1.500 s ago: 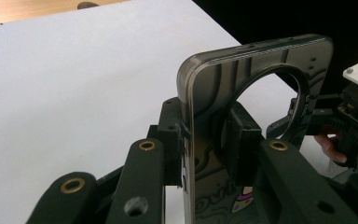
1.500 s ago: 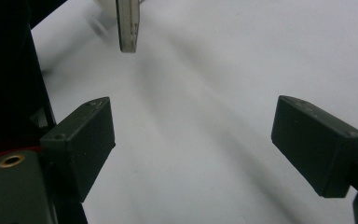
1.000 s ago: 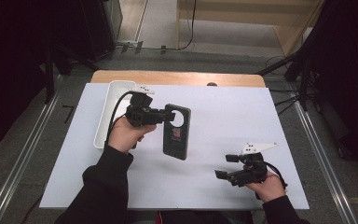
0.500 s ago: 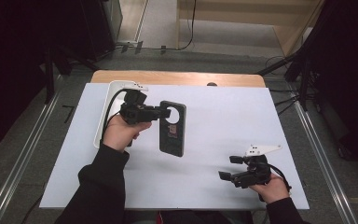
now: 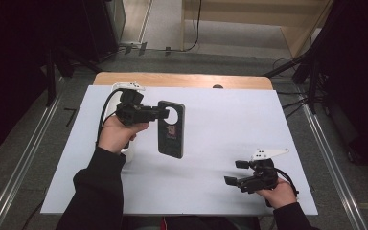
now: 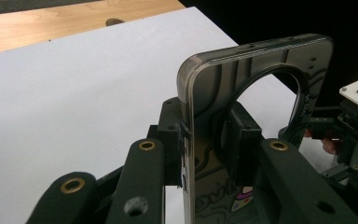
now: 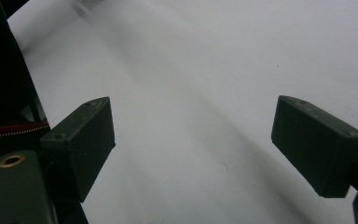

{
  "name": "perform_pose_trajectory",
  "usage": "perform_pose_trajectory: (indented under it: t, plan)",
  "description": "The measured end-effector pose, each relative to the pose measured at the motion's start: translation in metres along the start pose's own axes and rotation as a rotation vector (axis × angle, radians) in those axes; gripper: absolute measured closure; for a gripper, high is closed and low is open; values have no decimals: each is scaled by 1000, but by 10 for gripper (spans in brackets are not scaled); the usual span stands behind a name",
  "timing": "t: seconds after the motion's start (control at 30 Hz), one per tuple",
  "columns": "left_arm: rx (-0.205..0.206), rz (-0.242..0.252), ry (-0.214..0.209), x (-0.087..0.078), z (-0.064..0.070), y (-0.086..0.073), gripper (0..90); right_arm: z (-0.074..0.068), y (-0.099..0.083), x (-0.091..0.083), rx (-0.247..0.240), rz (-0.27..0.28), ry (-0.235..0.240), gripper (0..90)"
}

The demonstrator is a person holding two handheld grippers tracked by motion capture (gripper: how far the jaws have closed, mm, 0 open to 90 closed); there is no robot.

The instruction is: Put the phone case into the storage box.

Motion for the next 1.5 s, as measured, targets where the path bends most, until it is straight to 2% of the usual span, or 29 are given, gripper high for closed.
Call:
perform_pose_trajectory:
  t: [0.4, 0.77, 0.9, 1.03, 1.13, 1.23, 1.4, 1.5]
  plan:
    - [-30, 25, 17, -15, -14, 0, 709, -1, 0, 1, -10, -5, 2, 122]
    - [-58, 30, 24, -20, -23, 1, 709, -4, 0, 1, -8, -6, 11, 122]
    - [-66, 37, 1, -23, -23, 4, 709, -4, 0, 2, -14, -7, 14, 122]
    - [-52, 23, 22, -25, -24, 7, 709, -4, 0, 2, -13, -4, 14, 122]
    - [-57, 13, 35, -27, -27, 8, 709, -4, 0, 1, -10, -7, 12, 122]
    - [-53, 10, 29, -28, -30, 10, 709, -3, 0, 1, -11, -5, 9, 122]
    - [-64, 14, 29, -34, -39, 14, 709, -4, 0, 2, -15, -11, 9, 122]
    - [-71, 14, 49, -38, -44, 16, 709, -4, 0, 2, -17, -12, 9, 122]
Point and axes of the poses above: each handheld gripper's, and its own axes: x roughly forward along the jaws, y roughly out of its top, z roughly to its right, the point moved 10 cm from there along x, roughly forward along the jaws, and after that the axes turned 11 degrees about -z, right-handed, at the moved point
